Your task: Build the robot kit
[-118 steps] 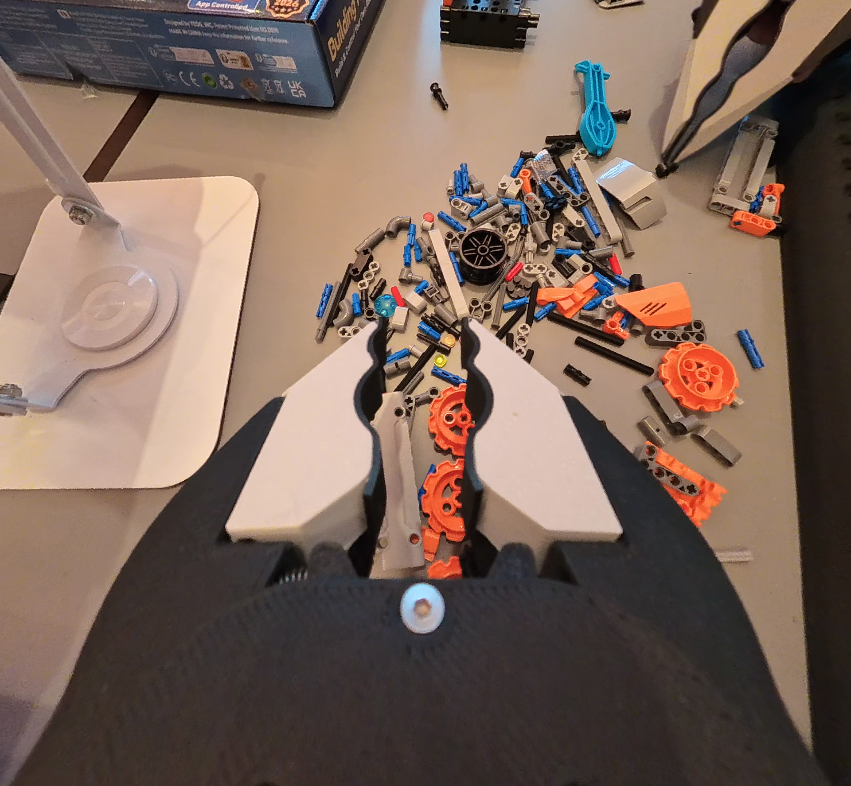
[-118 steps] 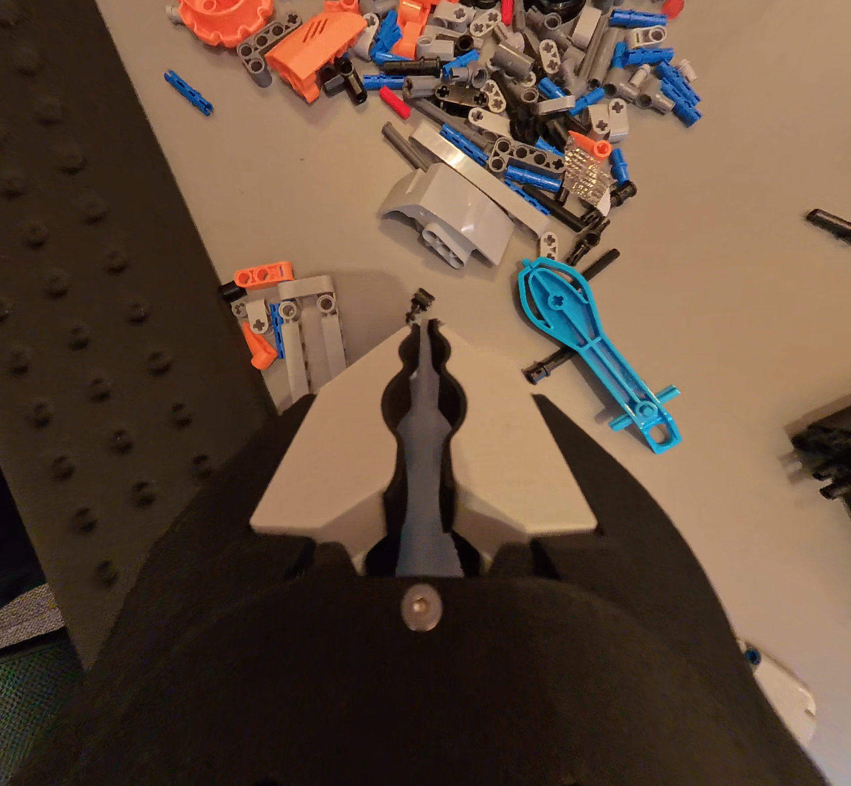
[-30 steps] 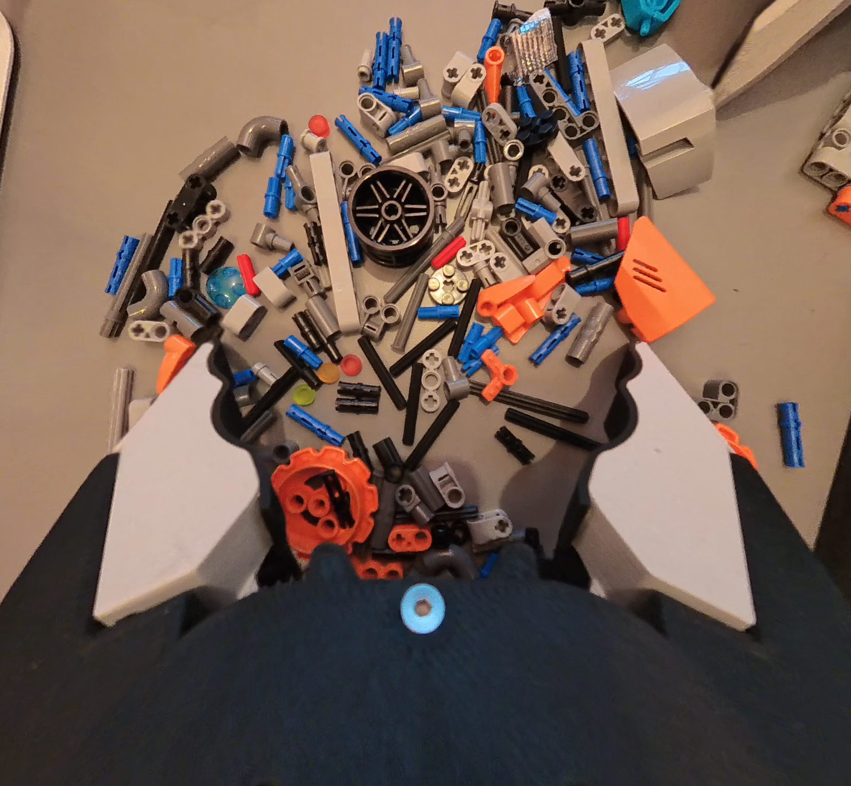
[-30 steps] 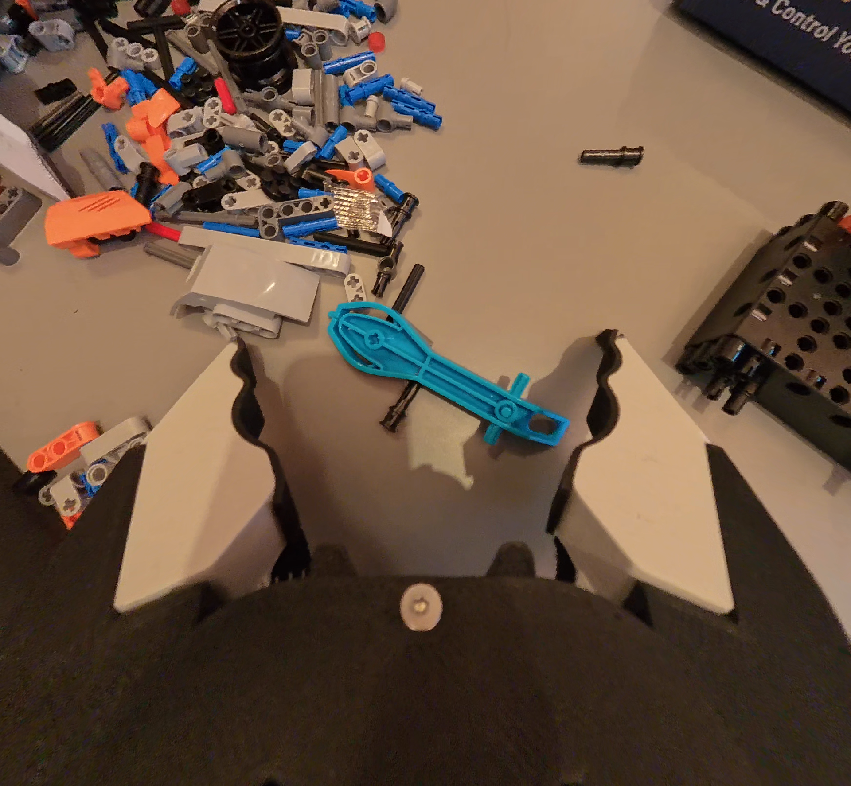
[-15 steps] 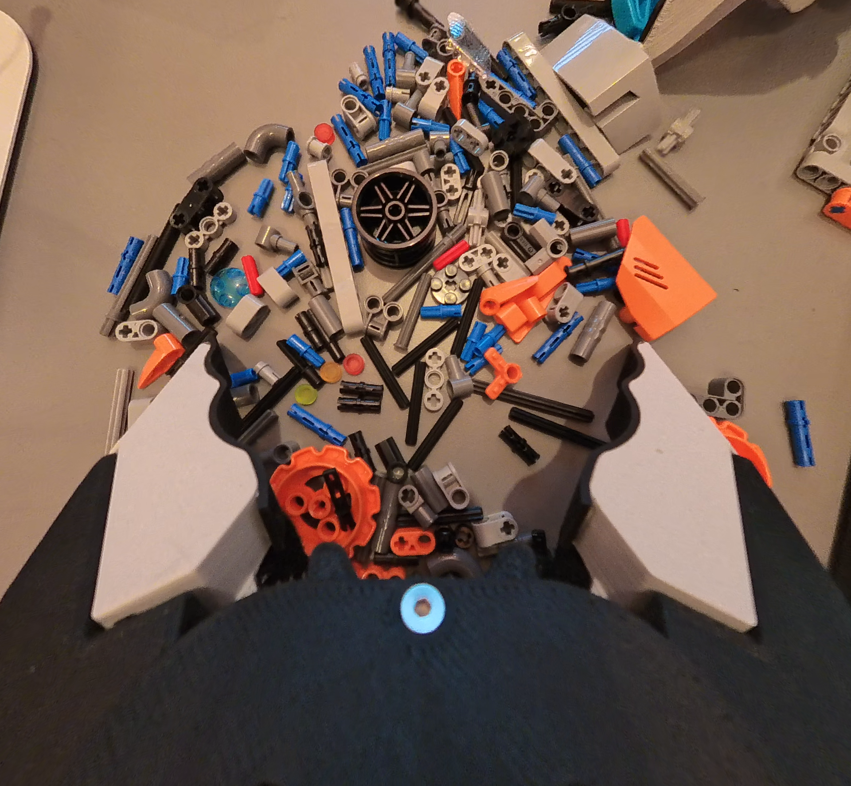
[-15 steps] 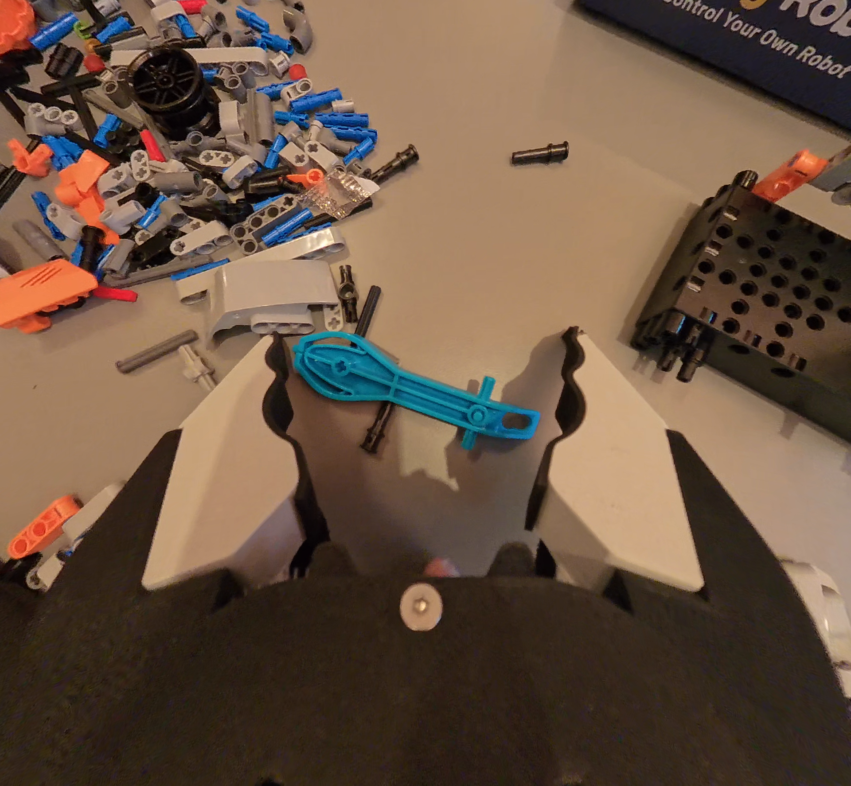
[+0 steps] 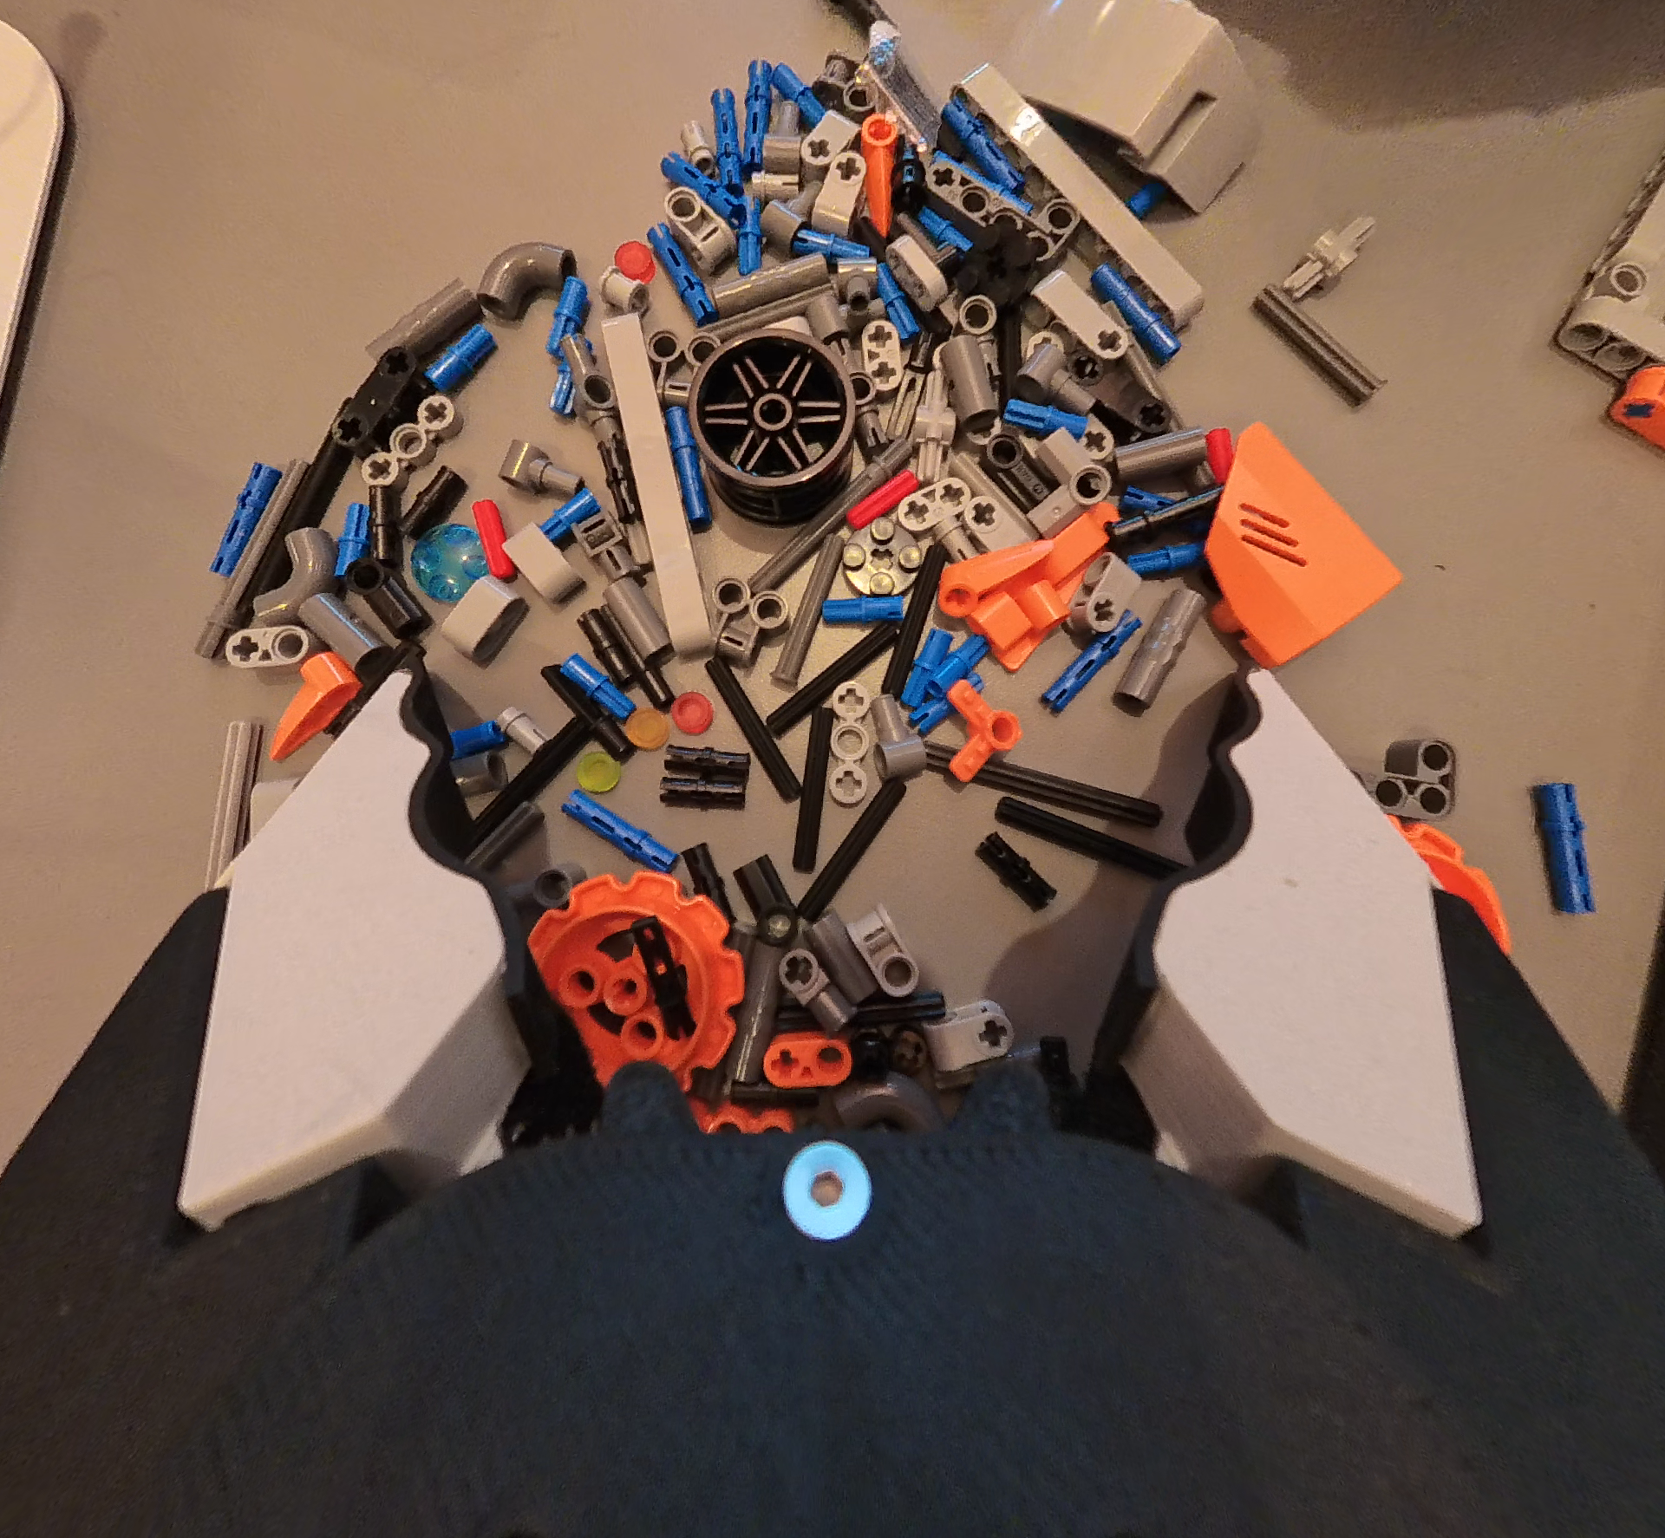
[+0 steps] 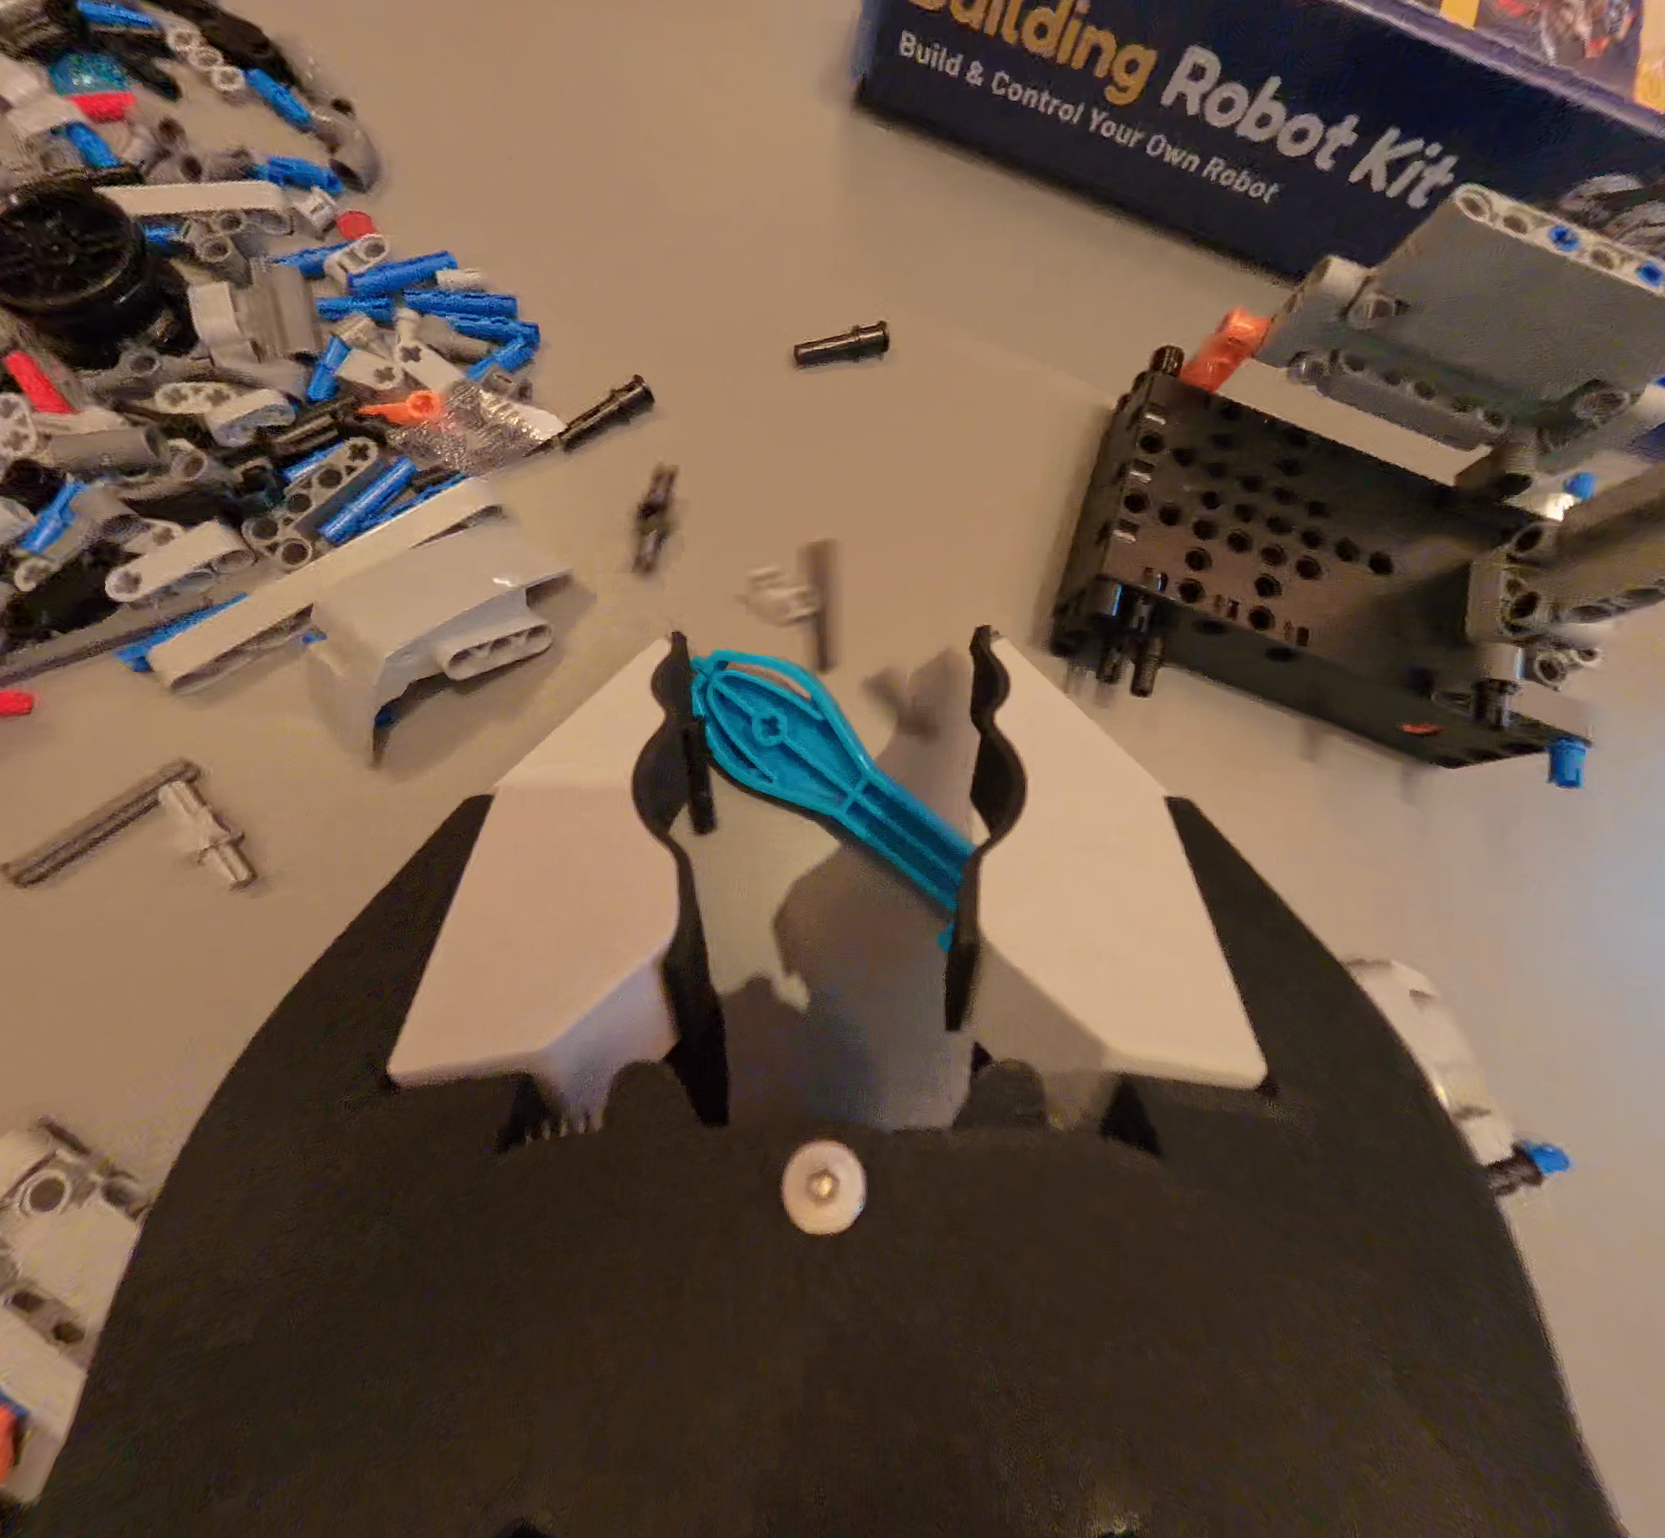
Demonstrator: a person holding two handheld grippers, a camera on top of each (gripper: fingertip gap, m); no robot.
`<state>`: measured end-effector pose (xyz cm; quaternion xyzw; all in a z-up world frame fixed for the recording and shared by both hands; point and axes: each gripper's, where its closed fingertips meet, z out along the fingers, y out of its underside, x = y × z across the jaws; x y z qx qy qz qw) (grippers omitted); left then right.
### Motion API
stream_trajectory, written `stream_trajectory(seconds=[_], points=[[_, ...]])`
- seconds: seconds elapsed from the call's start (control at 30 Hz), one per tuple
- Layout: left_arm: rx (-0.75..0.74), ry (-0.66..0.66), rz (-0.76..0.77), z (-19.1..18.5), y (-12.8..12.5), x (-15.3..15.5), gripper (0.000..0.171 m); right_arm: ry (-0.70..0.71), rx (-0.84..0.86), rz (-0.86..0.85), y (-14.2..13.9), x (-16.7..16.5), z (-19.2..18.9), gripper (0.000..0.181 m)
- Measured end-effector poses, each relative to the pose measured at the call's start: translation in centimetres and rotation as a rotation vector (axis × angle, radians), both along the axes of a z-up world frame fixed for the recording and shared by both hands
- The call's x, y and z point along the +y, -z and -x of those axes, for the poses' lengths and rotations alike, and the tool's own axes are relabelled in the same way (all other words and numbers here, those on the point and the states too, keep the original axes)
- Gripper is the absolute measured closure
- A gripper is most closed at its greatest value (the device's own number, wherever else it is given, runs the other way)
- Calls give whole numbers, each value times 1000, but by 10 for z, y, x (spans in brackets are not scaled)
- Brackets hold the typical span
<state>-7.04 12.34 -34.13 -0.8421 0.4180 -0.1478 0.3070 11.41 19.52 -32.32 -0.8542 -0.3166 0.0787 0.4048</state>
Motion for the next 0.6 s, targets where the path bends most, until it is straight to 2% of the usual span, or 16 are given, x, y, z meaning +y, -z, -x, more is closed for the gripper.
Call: stream_trajectory(seconds=[0.07,0.13,0.23,0.3,0.33,0.43,0.6], points=[[0,0,0,0,0,0,14,-18,83,119,4,-10,7,115],[0,0,0,0,0,0,14,-129,193,240,1,-25,20,52],[0,0,0,0,0,0,14,-159,164,236,3,-27,21,50],[0,0,0,0,0,0,14,-233,85,226,11,-36,26,28],[0,0,0,0,0,0,14,-253,44,211,14,-38,26,25],[0,0,0,0,0,0,14,-229,55,214,13,-37,29,29],[0,0,0,0,0,0,14,-144,93,188,9,-27,25,51]])
